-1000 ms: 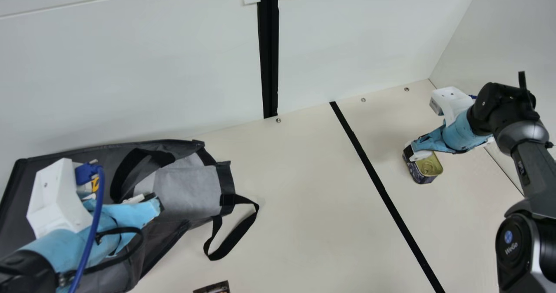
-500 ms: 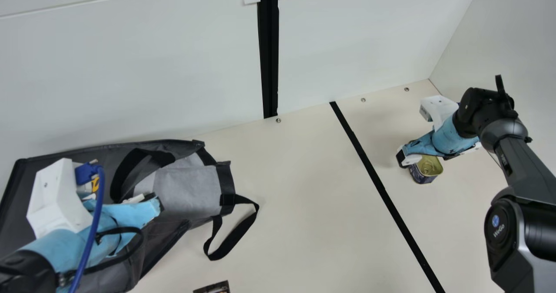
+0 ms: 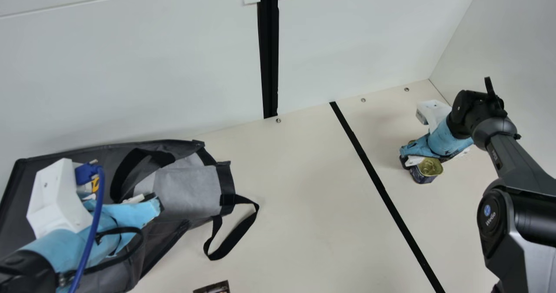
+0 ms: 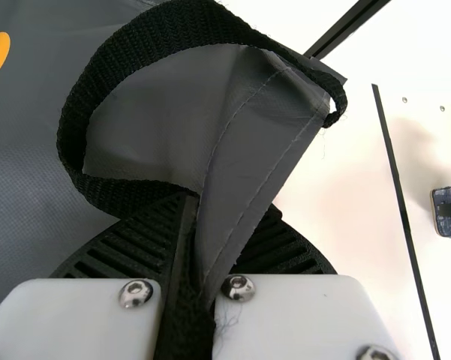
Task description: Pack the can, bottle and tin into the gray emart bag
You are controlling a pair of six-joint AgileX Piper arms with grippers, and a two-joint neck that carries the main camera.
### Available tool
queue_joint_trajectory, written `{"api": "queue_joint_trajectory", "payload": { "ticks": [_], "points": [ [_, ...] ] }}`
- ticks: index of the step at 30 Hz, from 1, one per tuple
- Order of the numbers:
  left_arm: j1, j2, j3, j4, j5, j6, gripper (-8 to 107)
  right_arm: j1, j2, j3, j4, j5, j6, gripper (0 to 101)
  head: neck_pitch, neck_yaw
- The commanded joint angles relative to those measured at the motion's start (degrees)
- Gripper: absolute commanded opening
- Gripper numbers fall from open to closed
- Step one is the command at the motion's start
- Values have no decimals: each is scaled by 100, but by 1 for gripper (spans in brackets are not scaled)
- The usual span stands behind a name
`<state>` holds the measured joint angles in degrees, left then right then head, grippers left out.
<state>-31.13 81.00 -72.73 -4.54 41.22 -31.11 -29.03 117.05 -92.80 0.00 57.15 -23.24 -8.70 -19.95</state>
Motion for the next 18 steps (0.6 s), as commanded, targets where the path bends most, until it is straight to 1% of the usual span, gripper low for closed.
{"api": "queue_joint_trajectory", "payload": {
  "ticks": [1,4,5,18],
  "points": [
    [0,0,0,0,0,0,10,9,24,-27,33,4,-19,24,-130,-5],
    [0,0,0,0,0,0,10,18,39,-80,90,7,-60,4,-130,-5],
    [0,0,0,0,0,0,10,20,40,-95,111,6,-77,0,-130,-5],
    [0,0,0,0,0,0,10,91,-113,-139,285,-41,-367,0,-130,-5]
  ]
}}
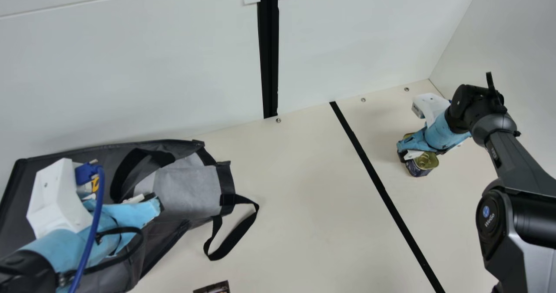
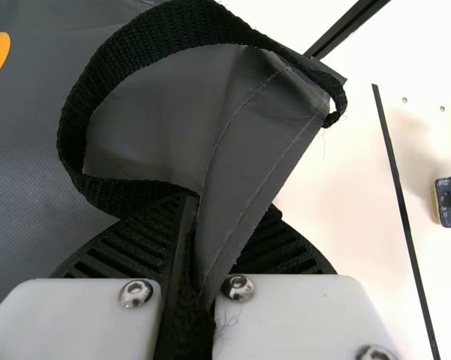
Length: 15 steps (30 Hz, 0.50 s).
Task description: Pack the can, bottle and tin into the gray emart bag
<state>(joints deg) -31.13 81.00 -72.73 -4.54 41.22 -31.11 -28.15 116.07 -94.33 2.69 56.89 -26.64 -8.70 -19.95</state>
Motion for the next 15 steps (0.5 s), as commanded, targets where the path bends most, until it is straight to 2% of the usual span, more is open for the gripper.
{"api": "queue_joint_trajectory", "payload": {
  "ticks": [1,15],
  "points": [
    [0,0,0,0,0,0,10,13,-35,21,26,-23,-57,0,-130,-5],
    [0,0,0,0,0,0,10,202,-352,168,112,-121,-492,0,-130,-5]
  ]
}}
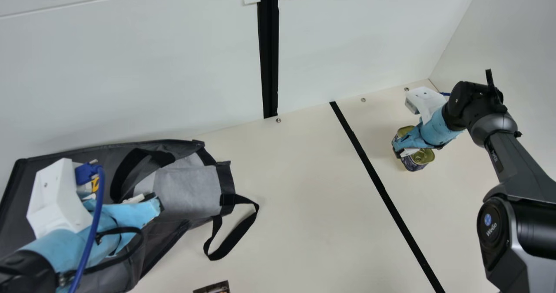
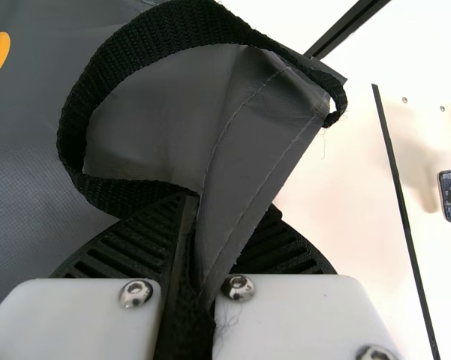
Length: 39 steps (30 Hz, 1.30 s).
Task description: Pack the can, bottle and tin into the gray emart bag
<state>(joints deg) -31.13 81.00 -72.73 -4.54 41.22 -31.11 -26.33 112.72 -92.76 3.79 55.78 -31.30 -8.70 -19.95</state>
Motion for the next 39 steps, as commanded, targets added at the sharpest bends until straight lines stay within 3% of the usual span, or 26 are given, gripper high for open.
{"api": "queue_joint_trajectory", "payload": {
  "ticks": [1,39],
  "points": [
    [0,0,0,0,0,0,10,42,-43,26,5,-16,-60,0,-130,-5],
    [0,0,0,0,0,0,10,1111,-1157,975,411,-91,-1096,0,-130,-5]
  ]
}}
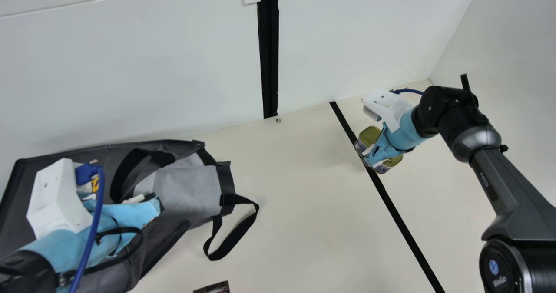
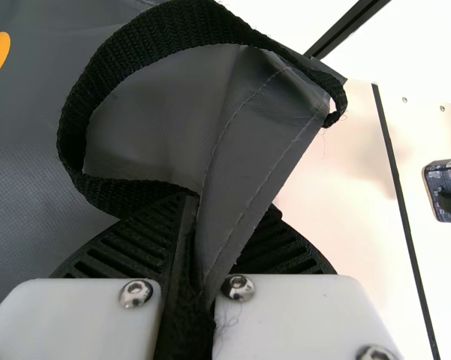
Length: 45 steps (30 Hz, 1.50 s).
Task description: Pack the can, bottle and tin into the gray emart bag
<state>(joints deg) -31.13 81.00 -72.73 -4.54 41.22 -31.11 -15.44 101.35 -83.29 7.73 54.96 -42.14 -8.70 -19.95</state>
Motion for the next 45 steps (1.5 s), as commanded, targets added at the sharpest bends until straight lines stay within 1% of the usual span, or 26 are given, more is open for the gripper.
{"api": "queue_joint_trajectory", "payload": {
  "ticks": [1,22,33,45],
  "points": [
    [0,0,0,0,0,0,10,55,-53,65,31,-16,-41,0,-130,-5],
    [0,0,0,0,0,0,10,711,-707,782,273,-122,-508,0,-130,-5],
    [0,0,0,0,0,0,10,1067,-1040,1139,303,-162,-612,0,-130,-5],
    [0,0,0,0,0,0,10,1538,-1308,1361,405,-128,-725,0,-130,-5]
  ]
}}
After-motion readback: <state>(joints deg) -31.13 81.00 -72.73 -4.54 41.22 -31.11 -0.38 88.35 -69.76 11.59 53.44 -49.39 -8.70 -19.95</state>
